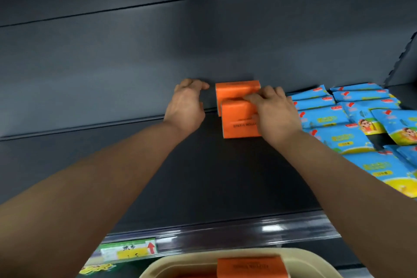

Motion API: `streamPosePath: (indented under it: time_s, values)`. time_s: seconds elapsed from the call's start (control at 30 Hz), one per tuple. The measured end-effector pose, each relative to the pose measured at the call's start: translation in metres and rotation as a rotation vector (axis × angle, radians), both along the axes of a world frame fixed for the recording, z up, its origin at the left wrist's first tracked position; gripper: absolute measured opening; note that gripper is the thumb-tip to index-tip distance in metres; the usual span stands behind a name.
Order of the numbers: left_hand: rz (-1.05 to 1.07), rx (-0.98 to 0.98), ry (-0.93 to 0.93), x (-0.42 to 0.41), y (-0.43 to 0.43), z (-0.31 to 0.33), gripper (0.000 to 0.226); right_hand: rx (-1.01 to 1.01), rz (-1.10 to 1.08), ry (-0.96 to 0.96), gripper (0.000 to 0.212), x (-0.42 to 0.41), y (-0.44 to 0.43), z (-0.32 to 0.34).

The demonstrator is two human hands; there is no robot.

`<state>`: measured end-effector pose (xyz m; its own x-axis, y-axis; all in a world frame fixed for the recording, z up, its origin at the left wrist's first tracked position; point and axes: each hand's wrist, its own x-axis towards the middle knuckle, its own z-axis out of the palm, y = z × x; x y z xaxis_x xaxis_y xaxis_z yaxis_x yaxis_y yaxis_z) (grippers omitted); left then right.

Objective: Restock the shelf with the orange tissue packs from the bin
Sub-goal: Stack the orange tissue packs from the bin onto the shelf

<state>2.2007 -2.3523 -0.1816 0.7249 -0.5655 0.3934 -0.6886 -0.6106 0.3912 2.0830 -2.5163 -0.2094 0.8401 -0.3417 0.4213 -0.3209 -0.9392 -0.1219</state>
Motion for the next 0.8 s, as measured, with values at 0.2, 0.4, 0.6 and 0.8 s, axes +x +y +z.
streamPosePath:
  time_s: [0.2,0.4,0.6,0.8]
  values:
    - [0.001,0.016,-0.015,0.012,0.013,0.004,0.054,-0.025,-0.021,-0.012,0.049,0.039,0.009,0.000]
    - [-0.003,0.012,0.008,0.021,0.017,0.000,0.057,-0.078,-0.069,-0.034,0.051,0.056,0.008,-0.004]
    - [-0.004,0.017,0.026,0.023,0.025,-0.002,0.051,-0.091,-0.066,-0.057,0.047,0.056,0.018,-0.002]
    - [-0.047,-0.025,-0.008,-0.007,0.043,0.007,0.048,-0.078,0.044,-0.130,0.052,0.000,0.048,0.003]
